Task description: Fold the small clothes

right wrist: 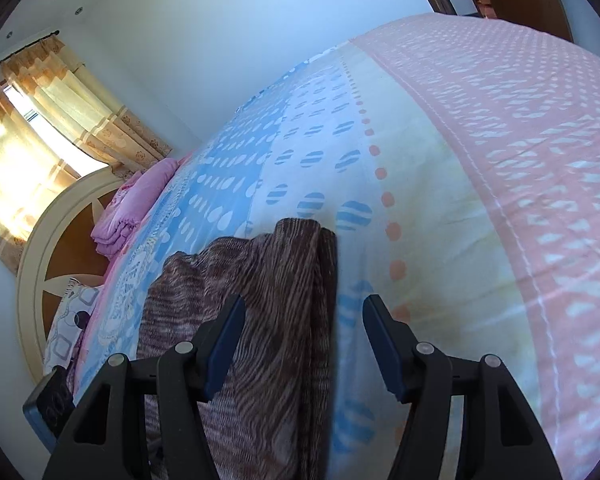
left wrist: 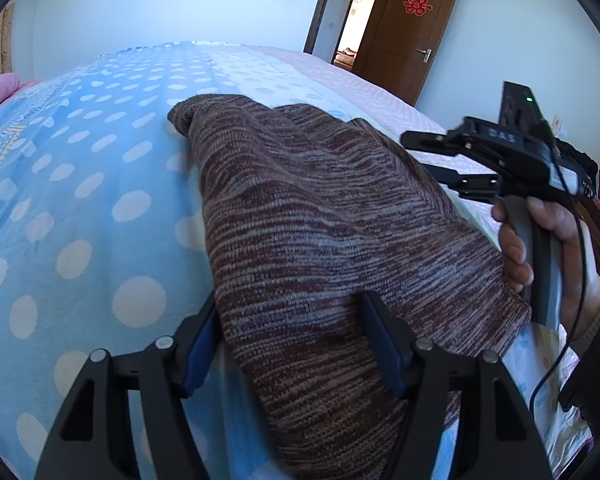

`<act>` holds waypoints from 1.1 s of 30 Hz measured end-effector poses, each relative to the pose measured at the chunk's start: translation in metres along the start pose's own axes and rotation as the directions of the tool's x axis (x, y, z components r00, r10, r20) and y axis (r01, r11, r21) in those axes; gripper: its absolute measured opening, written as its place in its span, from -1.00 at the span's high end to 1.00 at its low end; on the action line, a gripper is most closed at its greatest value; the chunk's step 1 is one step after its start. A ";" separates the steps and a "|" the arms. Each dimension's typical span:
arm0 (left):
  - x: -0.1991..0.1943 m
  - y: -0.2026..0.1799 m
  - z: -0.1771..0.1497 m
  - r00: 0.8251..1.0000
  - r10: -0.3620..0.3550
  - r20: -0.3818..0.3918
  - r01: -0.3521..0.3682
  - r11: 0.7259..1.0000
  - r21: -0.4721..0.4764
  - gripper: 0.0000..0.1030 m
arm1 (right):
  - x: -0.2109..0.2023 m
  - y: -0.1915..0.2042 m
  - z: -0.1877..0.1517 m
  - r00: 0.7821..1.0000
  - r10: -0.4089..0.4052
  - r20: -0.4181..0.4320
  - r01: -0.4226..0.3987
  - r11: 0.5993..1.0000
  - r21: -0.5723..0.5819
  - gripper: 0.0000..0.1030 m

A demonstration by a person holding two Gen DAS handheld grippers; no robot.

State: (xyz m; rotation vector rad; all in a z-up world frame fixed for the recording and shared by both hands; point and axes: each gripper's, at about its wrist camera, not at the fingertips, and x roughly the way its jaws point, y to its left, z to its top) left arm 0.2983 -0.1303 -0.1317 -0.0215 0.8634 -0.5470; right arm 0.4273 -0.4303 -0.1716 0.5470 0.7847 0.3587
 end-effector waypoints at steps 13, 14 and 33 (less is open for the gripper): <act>0.000 -0.001 0.000 1.000 -0.004 -0.002 0.004 1.000 -0.003 -0.38 | 0.040 -0.018 0.013 0.992 0.106 -0.073 -0.101 0.992 0.070 0.26; 0.000 -0.001 0.000 1.000 -0.006 -0.001 0.006 1.000 -0.003 -0.38 | 0.040 -0.021 0.013 0.992 0.110 -0.068 -0.104 0.991 0.082 0.36; 0.000 -0.002 0.001 1.000 0.002 -0.003 -0.002 1.000 0.003 -0.39 | 0.047 -0.003 0.004 0.985 0.152 -0.084 -0.155 0.987 -0.033 0.56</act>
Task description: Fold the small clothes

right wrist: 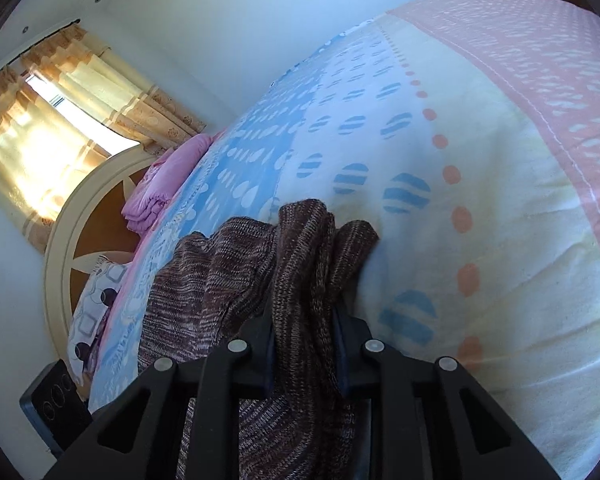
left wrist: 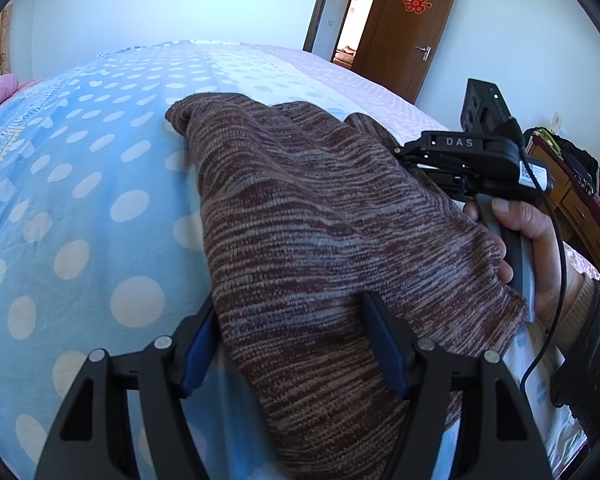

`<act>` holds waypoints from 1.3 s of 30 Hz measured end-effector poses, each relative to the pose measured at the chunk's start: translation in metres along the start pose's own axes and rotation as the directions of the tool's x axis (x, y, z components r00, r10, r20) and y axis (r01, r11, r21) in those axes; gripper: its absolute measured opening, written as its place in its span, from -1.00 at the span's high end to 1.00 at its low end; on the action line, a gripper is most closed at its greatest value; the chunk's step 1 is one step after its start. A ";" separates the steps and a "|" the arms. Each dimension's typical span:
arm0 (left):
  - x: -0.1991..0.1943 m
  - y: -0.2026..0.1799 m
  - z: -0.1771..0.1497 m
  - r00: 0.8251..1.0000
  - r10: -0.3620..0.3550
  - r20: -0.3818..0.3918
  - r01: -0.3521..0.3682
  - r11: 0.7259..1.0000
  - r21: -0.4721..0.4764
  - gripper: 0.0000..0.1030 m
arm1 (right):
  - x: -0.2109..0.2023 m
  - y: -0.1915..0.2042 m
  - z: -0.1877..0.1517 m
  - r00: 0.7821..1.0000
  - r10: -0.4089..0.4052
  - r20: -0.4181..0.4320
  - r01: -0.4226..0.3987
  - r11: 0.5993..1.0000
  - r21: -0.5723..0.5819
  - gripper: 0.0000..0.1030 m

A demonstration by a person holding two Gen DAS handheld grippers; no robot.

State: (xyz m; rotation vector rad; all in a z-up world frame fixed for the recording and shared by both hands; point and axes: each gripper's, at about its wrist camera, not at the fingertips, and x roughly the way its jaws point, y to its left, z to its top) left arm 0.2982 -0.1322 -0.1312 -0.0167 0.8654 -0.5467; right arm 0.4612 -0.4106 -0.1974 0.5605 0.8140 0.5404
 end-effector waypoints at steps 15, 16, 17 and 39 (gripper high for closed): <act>-0.019 -0.001 -0.008 0.999 -0.038 -0.023 0.037 0.997 -0.063 0.58 | -0.038 0.033 -0.025 0.988 -0.043 0.149 0.055 0.995 -0.080 0.64; -0.021 -0.001 -0.009 0.999 -0.044 -0.025 0.042 0.997 -0.071 0.64 | -0.042 0.036 -0.028 0.987 -0.043 0.156 0.056 0.996 -0.076 0.64; -0.026 -0.001 -0.010 0.998 -0.052 -0.021 0.050 0.996 -0.078 0.66 | -0.047 0.040 -0.031 0.986 -0.042 0.163 0.054 0.996 -0.072 0.64; -0.129 0.014 -0.055 1.000 -0.014 -0.003 0.014 0.995 -0.094 0.70 | -0.067 0.133 -0.110 0.975 0.139 0.173 -0.136 0.990 -0.030 0.64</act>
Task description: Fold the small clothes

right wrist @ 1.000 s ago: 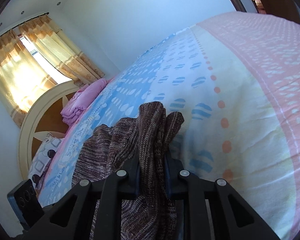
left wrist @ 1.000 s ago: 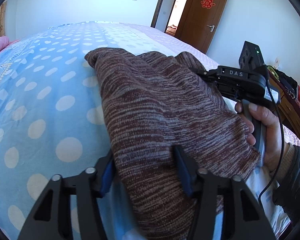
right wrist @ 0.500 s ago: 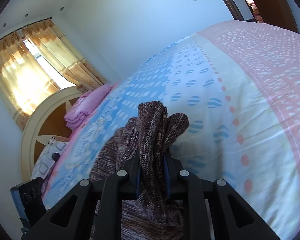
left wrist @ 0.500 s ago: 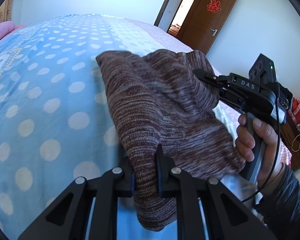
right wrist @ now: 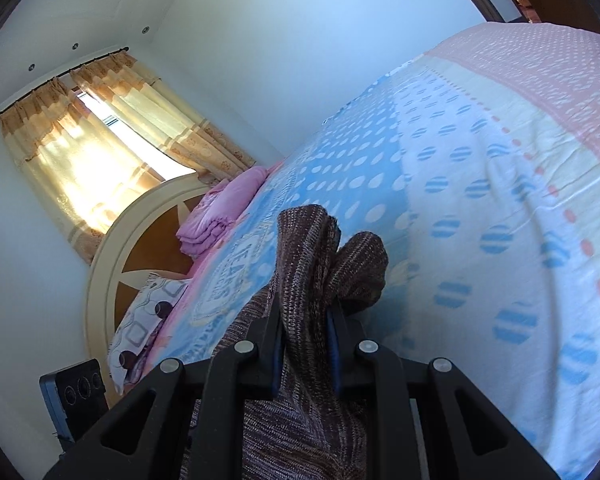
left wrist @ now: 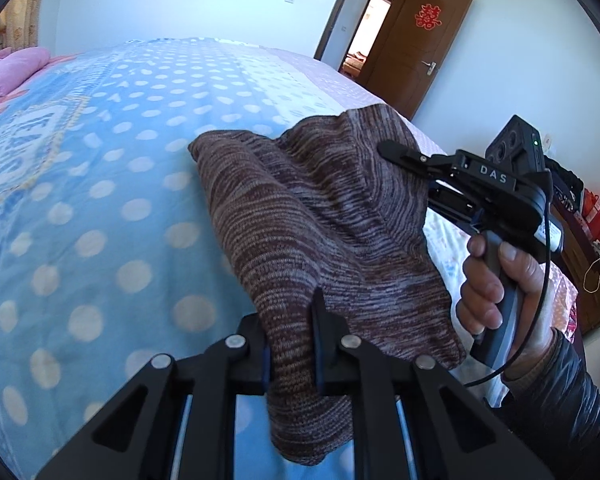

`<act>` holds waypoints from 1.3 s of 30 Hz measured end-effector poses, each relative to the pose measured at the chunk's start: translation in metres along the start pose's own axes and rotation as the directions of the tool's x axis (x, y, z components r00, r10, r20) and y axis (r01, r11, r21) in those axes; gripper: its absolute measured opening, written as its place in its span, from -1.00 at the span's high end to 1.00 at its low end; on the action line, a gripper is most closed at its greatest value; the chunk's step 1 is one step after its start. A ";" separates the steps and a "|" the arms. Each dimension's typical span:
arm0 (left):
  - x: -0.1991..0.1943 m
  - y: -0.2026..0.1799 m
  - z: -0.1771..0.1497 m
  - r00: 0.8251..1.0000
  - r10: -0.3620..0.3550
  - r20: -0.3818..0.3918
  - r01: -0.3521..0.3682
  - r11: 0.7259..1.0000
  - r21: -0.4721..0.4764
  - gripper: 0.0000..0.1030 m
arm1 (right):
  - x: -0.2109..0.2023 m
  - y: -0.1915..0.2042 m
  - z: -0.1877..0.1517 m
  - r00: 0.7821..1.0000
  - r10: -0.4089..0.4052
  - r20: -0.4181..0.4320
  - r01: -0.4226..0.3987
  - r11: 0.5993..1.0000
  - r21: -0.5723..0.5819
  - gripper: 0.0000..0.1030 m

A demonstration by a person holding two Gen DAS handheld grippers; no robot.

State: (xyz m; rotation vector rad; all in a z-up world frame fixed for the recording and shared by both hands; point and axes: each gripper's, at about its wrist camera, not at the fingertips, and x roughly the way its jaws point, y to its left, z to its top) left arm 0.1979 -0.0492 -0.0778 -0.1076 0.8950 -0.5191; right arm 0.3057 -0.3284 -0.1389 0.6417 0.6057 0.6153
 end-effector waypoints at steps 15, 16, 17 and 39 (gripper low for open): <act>-0.053 0.044 -0.008 0.994 0.076 0.081 -0.073 0.997 -0.031 0.71 | 0.050 0.058 -0.013 0.993 0.097 -0.073 -0.099 0.995 -0.031 0.65; -0.056 0.046 -0.010 0.993 0.079 0.085 -0.077 0.997 -0.033 0.71 | 0.054 0.062 -0.013 0.991 0.106 -0.078 -0.109 0.994 -0.028 0.65; -0.061 0.049 -0.009 0.992 0.088 0.095 -0.085 0.996 -0.035 0.71 | 0.057 0.065 -0.013 0.990 0.112 -0.080 -0.115 0.993 -0.028 0.65; -0.114 0.113 -0.017 0.956 0.240 0.169 -0.227 0.969 -0.093 0.71 | 0.154 0.163 -0.017 0.956 0.211 -0.205 -0.233 0.968 -0.092 0.65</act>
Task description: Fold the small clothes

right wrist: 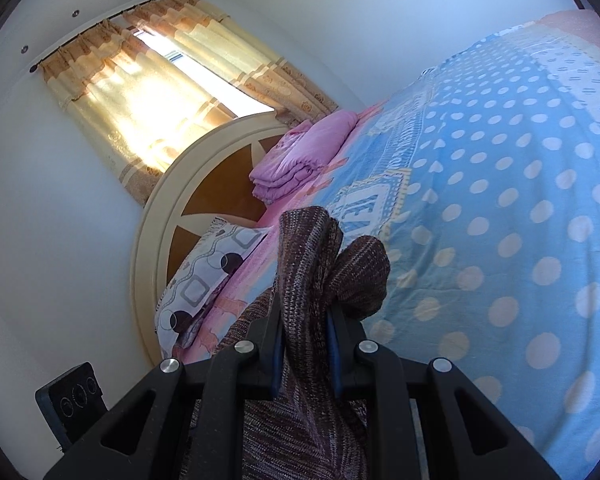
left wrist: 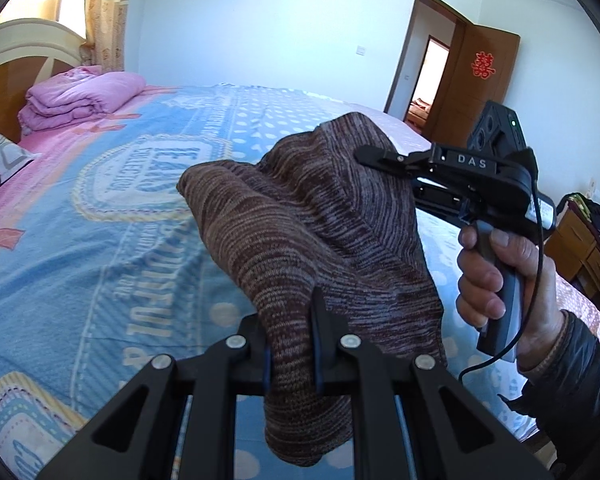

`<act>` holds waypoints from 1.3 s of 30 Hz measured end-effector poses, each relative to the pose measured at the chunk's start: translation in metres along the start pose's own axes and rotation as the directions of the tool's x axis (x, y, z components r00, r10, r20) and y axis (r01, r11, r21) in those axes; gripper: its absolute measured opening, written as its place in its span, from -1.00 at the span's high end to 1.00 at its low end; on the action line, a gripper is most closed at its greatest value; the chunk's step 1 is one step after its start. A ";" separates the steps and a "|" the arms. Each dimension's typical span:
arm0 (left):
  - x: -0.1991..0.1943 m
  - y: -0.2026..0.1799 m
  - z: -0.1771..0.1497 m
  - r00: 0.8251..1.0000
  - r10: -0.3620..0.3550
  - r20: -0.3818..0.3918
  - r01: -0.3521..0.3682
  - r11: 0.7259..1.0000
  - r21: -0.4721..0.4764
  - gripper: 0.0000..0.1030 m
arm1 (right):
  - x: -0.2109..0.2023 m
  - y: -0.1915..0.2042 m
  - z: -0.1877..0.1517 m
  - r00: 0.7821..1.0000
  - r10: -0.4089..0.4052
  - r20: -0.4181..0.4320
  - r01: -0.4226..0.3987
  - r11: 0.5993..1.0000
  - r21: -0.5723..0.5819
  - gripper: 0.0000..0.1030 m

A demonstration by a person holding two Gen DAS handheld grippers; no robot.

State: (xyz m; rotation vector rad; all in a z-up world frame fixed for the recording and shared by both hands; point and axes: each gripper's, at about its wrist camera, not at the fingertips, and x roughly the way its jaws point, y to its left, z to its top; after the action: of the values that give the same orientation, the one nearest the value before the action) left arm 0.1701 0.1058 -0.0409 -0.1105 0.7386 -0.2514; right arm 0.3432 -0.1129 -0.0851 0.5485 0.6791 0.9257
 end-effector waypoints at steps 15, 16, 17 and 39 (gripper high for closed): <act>0.002 0.027 -0.030 0.997 0.059 -0.059 -0.058 0.998 0.005 0.71 | 0.067 0.003 -0.025 0.991 -0.014 -0.135 0.012 1.000 -0.011 0.65; 0.003 0.029 -0.032 0.996 0.059 -0.062 -0.059 0.998 0.002 0.71 | 0.070 0.002 -0.027 0.990 -0.014 -0.141 0.013 1.000 -0.009 0.65; 0.003 0.030 -0.035 0.996 0.060 -0.066 -0.060 0.998 -0.002 0.71 | 0.074 0.002 -0.029 0.989 -0.016 -0.147 0.015 1.000 -0.009 0.65; 0.022 0.056 -0.081 0.986 0.125 -0.114 -0.131 0.990 -0.047 0.18 | 0.112 -0.049 -0.041 0.952 -0.214 -0.219 0.225 0.974 0.023 0.63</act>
State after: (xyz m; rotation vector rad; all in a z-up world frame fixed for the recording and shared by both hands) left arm 0.1415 0.1527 -0.1249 -0.1010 0.8600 -0.1151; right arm 0.3870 -0.0354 -0.1781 0.4072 0.9406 0.7666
